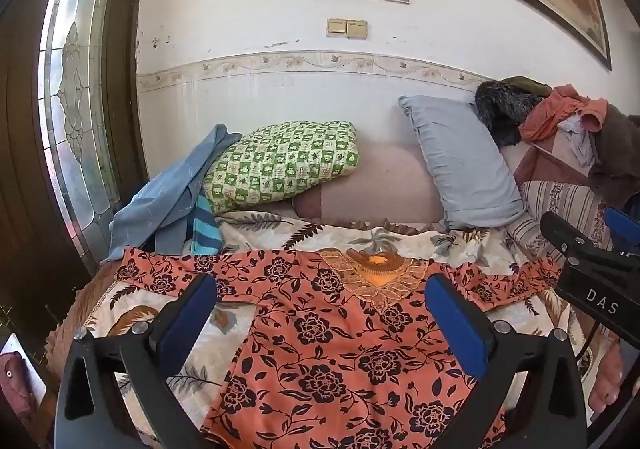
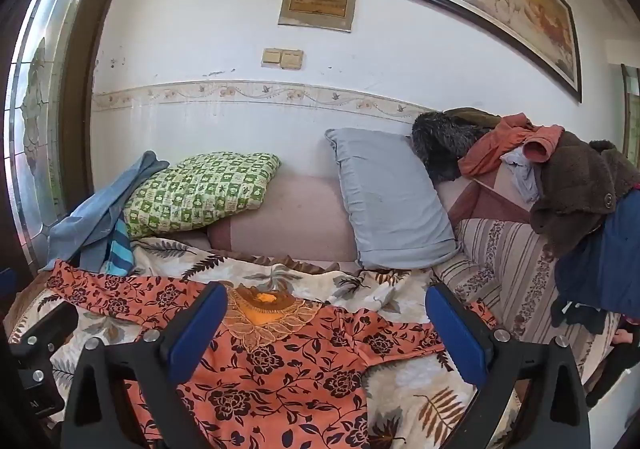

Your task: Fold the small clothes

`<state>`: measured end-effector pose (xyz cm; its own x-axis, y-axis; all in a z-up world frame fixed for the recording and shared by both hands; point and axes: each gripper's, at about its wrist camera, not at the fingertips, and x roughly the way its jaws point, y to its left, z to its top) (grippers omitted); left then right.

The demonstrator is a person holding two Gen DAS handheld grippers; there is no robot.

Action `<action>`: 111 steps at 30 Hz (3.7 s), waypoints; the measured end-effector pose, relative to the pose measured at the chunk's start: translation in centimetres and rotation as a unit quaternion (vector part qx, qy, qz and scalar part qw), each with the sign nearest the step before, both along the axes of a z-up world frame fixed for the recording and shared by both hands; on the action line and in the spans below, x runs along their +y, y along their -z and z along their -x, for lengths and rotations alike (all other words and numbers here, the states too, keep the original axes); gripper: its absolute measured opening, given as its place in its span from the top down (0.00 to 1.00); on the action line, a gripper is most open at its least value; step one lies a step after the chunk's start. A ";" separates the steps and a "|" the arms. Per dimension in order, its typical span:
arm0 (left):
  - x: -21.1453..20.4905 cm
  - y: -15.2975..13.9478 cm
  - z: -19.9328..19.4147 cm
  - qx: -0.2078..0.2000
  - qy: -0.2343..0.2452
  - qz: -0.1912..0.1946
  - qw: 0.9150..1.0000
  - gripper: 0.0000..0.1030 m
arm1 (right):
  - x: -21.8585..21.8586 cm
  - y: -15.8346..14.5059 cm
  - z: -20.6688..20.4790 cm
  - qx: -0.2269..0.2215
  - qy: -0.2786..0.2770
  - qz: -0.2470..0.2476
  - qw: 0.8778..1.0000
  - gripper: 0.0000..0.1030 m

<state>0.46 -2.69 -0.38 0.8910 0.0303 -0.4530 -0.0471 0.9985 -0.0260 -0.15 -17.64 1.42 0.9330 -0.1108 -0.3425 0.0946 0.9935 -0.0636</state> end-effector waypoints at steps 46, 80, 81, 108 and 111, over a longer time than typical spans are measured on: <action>-0.5 0.9 0.0 0.018 -0.015 -0.024 0.999 0.00 | -0.6 1.2 -0.4 0.025 -0.004 -0.025 0.999 0.02; 7.9 8.9 -5.0 0.102 -0.157 -0.046 0.981 0.00 | -8.8 8.6 -5.5 0.112 0.005 -0.131 0.985 0.02; 8.6 9.5 -5.3 0.105 -0.168 -0.050 0.979 0.00 | -9.9 9.4 -5.9 0.119 0.002 -0.150 0.981 0.02; -4.9 15.7 -18.1 0.158 -0.036 -0.104 0.981 0.00 | -17.9 21.7 -18.8 0.210 0.108 -0.122 0.964 0.02; -6.2 16.1 -18.9 0.160 -0.025 -0.108 0.981 0.00 | -18.6 21.6 -19.4 0.203 0.109 -0.124 0.965 0.02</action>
<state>19.31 -8.88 -16.44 0.6998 0.1957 -0.6871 -0.0668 0.9755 0.2098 19.30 -36.23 -20.20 0.6795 -0.1570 -0.7167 0.3206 0.9422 0.0977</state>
